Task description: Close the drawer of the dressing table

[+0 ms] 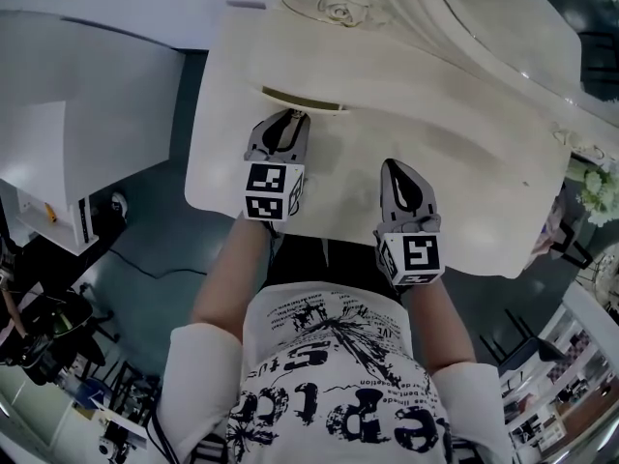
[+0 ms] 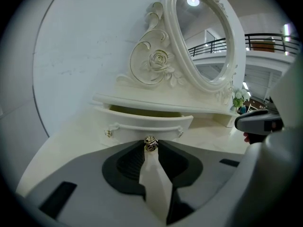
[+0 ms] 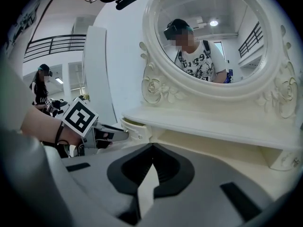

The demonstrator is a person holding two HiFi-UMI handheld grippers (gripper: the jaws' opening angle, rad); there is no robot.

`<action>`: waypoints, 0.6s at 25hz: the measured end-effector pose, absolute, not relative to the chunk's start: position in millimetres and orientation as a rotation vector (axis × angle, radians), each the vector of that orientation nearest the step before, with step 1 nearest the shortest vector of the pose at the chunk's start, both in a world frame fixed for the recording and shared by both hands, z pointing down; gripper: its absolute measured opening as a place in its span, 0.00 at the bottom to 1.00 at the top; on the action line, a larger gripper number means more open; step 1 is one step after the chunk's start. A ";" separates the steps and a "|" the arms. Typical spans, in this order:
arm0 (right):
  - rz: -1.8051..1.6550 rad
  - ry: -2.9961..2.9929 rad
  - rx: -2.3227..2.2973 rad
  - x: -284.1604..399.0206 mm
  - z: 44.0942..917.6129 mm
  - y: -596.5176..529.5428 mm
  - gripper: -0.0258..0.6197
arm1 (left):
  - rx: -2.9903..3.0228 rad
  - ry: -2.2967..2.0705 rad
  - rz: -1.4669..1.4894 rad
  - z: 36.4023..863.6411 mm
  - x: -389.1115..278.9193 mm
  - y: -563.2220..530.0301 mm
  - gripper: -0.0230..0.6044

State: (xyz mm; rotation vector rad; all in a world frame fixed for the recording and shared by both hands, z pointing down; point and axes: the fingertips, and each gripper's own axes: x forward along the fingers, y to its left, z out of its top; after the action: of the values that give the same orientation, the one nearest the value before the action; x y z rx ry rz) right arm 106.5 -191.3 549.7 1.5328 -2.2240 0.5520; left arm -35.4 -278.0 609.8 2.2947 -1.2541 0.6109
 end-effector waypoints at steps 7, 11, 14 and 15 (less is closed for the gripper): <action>0.509 -2.192 1.589 116.5 543.4 -201.5 0.06 | 2.319 -1.249 0.599 608.5 -31.6 -290.7 0.20; 0.499 -2.196 1.597 118.3 541.0 -205.2 0.06 | 2.329 -1.248 0.608 609.6 -28.9 -296.6 0.20; 0.501 -2.196 1.605 120.0 539.6 -206.0 0.06 | 2.337 -1.249 0.618 609.8 -28.0 -299.3 0.20; 0.498 -2.195 1.611 120.9 538.5 -206.6 0.06 | 2.339 -1.250 0.619 609.7 -27.6 -301.0 0.20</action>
State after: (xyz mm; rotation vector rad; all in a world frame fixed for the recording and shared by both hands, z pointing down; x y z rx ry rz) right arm 120.9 -206.6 538.5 1.6110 -2.1954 0.4984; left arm -27.6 -301.0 609.7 2.3390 -1.2504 0.6190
